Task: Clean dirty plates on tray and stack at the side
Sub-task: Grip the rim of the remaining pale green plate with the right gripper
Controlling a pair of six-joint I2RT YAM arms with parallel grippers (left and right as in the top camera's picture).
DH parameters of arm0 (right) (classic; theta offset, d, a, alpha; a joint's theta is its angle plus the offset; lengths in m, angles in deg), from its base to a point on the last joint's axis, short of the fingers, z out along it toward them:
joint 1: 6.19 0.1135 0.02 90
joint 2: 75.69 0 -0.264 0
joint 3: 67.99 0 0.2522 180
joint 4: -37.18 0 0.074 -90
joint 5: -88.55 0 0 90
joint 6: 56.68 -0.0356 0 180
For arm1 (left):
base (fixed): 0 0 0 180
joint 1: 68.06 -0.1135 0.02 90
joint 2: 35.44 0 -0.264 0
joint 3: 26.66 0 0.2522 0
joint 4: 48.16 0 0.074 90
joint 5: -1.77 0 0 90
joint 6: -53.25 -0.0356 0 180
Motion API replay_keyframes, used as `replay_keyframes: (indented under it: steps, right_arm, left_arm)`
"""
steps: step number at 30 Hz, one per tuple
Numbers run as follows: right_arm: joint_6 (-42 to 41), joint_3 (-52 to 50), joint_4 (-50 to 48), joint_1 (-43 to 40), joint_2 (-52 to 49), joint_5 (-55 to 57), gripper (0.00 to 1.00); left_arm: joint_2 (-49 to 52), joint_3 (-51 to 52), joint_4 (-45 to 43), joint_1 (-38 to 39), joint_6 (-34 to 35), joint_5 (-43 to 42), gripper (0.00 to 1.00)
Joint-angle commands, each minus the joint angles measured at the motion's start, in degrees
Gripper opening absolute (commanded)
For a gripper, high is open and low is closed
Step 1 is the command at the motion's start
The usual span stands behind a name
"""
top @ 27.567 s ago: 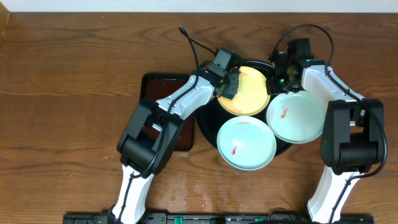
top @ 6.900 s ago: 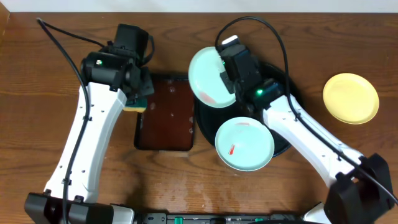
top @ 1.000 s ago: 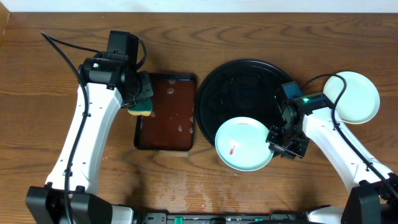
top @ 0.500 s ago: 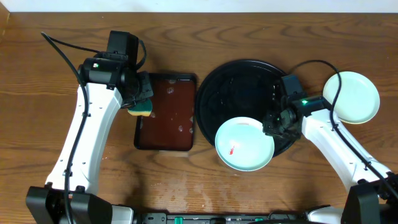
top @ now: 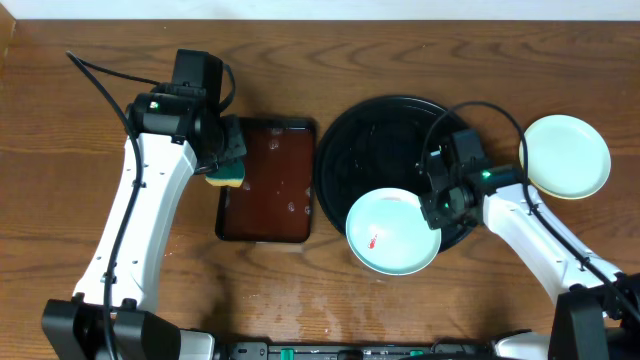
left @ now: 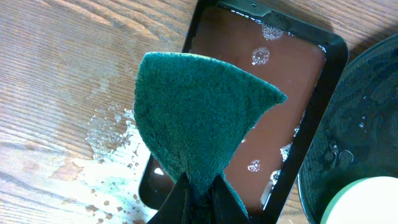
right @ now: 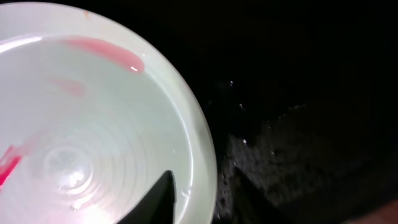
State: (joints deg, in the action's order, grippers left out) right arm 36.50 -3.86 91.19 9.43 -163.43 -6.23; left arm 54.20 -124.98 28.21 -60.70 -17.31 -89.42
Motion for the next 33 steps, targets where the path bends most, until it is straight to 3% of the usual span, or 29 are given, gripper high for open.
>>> replay_keyframes:
  steps: [1, 4, 13, 22, 28, 30, 33]
  right_arm:
    - [1.55, -2.78, -3.02, -0.20, -0.13, -2.34, 0.24]
    - [1.53, -3.30, -4.13, -0.20, -0.13, -2.10, 0.19]
    - [0.02, -4.44, -4.96, -0.20, -0.13, 0.46, 0.23]
    - [-2.19, -4.57, -4.61, -0.20, -0.13, 0.39, 0.11]
    - [-2.93, -5.62, -4.72, -0.20, -0.13, 0.44, 0.11]
    - [-2.93, -5.88, -4.92, -0.20, -0.13, 0.44, 0.03]
    - [-3.96, -5.66, -6.34, -0.24, -0.11, 0.46, 0.01]
  left_arm:
    - [0.24, 0.35, 0.09, 0.13, -0.35, 0.13, 0.08]
    - [0.24, 0.35, 0.09, 0.13, -0.35, 0.13, 0.08]
    - [0.24, 0.35, 0.28, 0.13, -0.35, 0.15, 0.08]
    - [0.24, 0.35, 0.28, 0.13, -0.35, 0.15, 0.08]
    - [0.24, 0.35, 0.28, 0.13, -0.37, 0.15, 0.08]
    - [0.24, 0.35, 0.28, 0.13, -0.37, 0.15, 0.08]
    - [0.24, 0.35, 0.26, 0.13, -0.37, 0.13, 0.08]
